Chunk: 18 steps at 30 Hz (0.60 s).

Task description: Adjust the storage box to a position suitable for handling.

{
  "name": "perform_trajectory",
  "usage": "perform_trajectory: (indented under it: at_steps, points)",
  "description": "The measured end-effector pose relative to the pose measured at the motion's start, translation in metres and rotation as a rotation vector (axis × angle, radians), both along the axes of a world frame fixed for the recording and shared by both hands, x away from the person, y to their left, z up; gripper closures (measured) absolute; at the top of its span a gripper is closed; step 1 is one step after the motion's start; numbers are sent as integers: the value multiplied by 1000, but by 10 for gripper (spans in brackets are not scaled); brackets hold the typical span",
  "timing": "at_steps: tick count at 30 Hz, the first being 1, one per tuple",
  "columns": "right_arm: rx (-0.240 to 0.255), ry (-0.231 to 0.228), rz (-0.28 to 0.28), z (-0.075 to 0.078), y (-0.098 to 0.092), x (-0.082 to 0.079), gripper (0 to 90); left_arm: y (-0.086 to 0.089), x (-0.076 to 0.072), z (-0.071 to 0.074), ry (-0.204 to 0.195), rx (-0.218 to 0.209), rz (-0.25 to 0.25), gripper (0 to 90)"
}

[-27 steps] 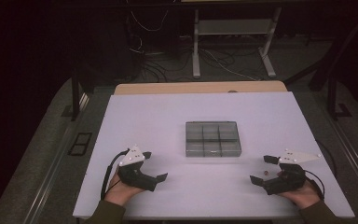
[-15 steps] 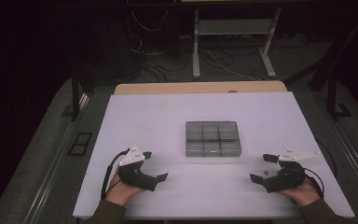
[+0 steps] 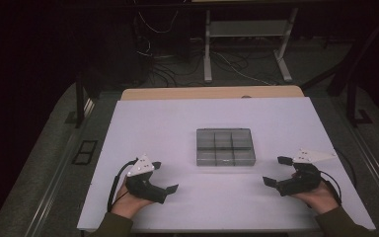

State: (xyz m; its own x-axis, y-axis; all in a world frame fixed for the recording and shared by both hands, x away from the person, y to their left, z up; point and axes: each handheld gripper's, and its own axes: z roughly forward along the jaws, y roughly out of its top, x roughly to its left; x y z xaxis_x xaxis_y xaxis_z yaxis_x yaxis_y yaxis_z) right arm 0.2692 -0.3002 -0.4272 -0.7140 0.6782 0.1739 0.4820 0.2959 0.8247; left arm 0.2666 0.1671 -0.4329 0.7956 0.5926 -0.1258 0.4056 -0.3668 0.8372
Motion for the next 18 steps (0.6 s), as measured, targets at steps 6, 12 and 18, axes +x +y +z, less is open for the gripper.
perform_trajectory:
  at_steps: [6,12,18]
  points:
    - [15,-3,2,3,2,2,5,0,1,0,-1,-2,0,0]
    - [37,-6,7,6,7,9,5,1,1,0,3,-8,3,0]
    - [29,-12,9,8,15,16,5,0,0,0,2,-7,0,0]
